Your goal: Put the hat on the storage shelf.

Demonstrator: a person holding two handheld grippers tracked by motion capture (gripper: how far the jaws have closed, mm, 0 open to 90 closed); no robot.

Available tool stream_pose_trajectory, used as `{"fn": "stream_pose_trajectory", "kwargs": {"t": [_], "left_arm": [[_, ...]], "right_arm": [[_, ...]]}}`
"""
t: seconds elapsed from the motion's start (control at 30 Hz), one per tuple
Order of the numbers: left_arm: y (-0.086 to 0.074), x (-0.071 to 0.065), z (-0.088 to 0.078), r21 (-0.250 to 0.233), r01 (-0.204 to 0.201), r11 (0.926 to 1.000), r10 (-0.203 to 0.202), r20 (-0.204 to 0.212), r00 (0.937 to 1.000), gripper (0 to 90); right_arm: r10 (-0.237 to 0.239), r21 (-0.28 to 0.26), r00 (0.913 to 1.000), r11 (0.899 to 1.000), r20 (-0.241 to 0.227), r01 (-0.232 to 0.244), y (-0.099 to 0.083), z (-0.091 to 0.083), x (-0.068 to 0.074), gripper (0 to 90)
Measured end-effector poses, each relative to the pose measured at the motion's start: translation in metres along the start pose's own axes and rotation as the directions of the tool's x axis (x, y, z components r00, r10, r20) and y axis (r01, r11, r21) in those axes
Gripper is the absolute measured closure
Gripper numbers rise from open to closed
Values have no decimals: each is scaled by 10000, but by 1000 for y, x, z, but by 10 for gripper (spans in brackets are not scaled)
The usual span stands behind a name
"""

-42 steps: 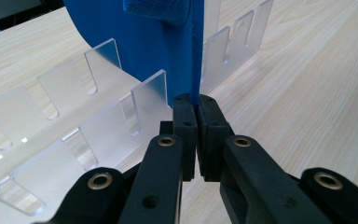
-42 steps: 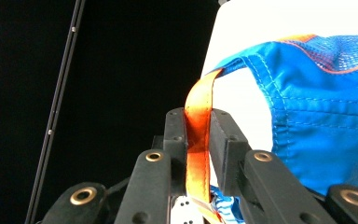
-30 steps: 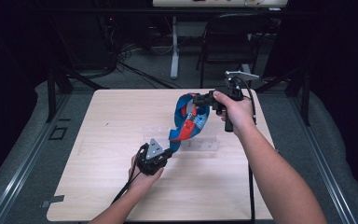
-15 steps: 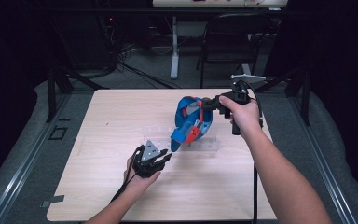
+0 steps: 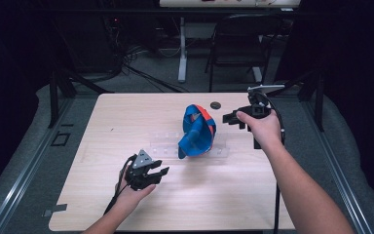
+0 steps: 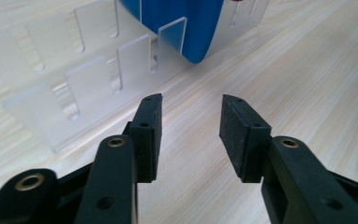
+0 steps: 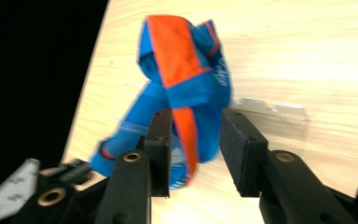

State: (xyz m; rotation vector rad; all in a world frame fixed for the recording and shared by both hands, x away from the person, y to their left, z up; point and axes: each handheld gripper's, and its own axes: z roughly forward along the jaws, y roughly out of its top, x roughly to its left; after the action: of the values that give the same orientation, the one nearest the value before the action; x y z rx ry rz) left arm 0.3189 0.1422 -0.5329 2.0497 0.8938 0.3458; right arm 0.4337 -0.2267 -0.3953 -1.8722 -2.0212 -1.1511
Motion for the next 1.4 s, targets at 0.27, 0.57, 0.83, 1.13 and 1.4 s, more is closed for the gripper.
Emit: {"fn": "stream_pose_trajectory", "kwargs": {"t": [0.27, 0.57, 0.83, 1.13, 1.4], "left_arm": [[-14, 18, -8, 28, 640, 9979, -640, 93, 9979, 577], [-24, 33, -8, -7, 1017, 9948, -1017, -291, 9944, 574], [-28, 37, -8, -97, 1069, 9942, -1072, -348, 9936, 552], [-31, 36, -3, 181, 540, 9984, -529, -552, 9971, 534], [-33, 34, 1, 228, 447, 9987, -433, -559, 9975, 524]], "right_arm": [[-1187, -497, 9917, 9914, 492, 1212, -30, 2, -10, 572], [-1728, -398, 9802, 9833, 971, 1773, -66, 11, -27, 550], [-1794, -725, 9805, 9800, 799, 1852, -109, 21, -51, 547], [-2399, -1229, 9576, 9577, 1594, 2603, -163, 36, -65, 558], [-2876, -1641, 9333, 9314, 2149, 3248, -194, 47, -63, 544]]}}
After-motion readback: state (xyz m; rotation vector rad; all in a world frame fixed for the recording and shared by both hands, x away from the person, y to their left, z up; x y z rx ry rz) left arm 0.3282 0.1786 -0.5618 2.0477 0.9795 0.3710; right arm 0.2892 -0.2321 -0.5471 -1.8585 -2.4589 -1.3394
